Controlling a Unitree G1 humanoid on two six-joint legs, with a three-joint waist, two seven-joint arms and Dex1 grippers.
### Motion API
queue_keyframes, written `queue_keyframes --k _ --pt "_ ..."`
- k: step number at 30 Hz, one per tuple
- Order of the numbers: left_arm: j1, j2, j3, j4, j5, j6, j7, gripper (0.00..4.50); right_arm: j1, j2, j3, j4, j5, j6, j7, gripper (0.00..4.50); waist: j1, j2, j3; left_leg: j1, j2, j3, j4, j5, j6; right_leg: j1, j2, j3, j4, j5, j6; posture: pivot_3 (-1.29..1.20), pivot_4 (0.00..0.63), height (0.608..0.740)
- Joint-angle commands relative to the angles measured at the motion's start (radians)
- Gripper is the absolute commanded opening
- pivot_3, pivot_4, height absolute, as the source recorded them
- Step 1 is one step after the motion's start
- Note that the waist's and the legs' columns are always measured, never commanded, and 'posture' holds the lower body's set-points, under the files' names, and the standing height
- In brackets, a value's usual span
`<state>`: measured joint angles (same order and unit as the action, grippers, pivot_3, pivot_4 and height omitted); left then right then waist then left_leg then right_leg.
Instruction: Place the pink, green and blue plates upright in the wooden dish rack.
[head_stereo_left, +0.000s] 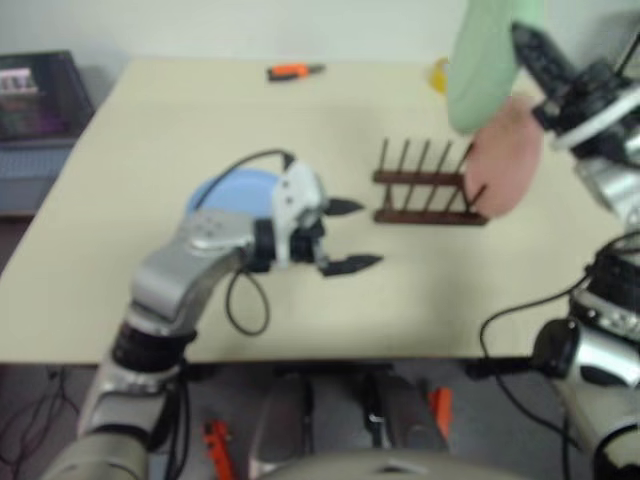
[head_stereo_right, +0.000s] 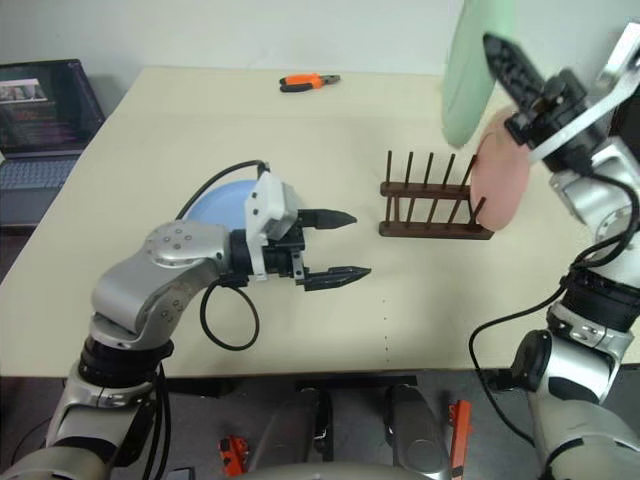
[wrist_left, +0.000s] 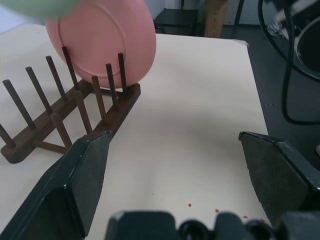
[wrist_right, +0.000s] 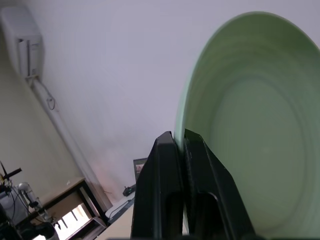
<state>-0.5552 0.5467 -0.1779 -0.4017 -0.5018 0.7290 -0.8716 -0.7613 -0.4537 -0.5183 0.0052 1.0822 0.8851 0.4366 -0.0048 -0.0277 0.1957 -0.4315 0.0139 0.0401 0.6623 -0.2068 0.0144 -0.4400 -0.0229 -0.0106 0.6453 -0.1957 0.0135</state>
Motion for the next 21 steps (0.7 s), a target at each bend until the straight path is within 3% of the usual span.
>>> queue_keyframes --k 1,21 --pt "-0.003 0.008 0.025 -0.051 -0.016 0.002 0.013 4.50 0.006 -0.001 -0.016 -0.002 0.034 -0.026 0.025 0.01 -0.001 0.000 0.000 0.000 0.000 0.000 0.000 0.000 0.000 0.000 0.000 0.000 0.000 0.000 0.000 0.00 0.150 0.740" --pt "0.012 0.020 0.037 -0.085 -0.024 0.031 0.048 4.50 0.080 -0.015 0.074 0.040 -0.036 -0.029 0.102 0.01 -0.002 0.000 0.000 0.000 0.000 0.000 0.000 0.000 0.000 0.000 0.001 0.000 0.000 0.000 0.000 0.00 0.150 0.740"
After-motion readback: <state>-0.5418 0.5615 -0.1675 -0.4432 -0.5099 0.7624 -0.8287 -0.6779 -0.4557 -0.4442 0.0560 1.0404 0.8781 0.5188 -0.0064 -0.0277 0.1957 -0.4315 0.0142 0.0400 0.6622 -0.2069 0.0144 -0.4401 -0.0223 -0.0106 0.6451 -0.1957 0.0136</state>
